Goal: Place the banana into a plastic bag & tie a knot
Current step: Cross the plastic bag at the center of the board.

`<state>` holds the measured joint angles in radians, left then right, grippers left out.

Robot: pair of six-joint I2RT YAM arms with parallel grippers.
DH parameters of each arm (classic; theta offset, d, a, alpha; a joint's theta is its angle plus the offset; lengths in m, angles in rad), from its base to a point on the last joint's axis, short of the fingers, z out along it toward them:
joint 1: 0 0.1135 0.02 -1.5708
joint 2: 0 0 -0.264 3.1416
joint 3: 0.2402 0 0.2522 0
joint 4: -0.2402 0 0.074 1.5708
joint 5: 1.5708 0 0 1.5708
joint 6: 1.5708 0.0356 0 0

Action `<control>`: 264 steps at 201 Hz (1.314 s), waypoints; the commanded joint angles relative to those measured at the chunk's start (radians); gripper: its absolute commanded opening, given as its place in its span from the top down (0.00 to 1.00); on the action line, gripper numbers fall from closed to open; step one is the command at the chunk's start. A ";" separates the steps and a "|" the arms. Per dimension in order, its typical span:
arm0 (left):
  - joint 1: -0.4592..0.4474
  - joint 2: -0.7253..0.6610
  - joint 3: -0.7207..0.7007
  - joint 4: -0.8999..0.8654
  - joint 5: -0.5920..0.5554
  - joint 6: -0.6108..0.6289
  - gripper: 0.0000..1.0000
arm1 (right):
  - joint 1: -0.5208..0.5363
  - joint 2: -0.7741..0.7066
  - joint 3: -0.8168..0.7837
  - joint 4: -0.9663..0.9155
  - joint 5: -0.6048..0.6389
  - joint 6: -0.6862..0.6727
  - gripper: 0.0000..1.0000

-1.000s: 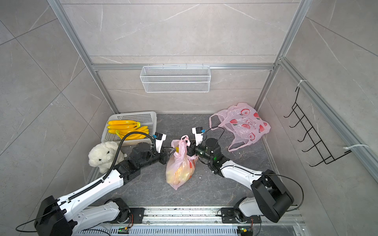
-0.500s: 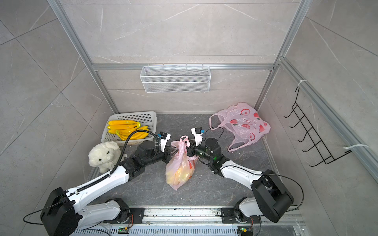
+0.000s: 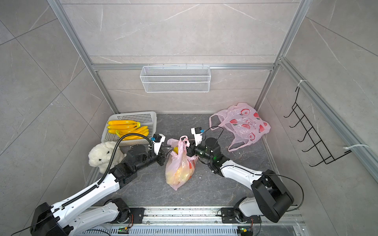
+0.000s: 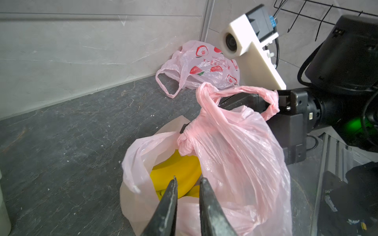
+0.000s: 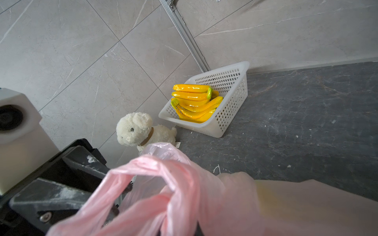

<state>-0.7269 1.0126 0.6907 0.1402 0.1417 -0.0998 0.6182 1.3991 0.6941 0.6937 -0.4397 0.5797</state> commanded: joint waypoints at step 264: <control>-0.003 0.206 0.107 0.164 0.061 0.250 0.98 | -0.002 0.010 0.049 -0.085 -0.078 -0.062 1.00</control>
<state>-0.7258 1.2373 0.7570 0.2481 0.1932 0.1410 0.6147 1.4078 0.7162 0.6453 -0.4881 0.5495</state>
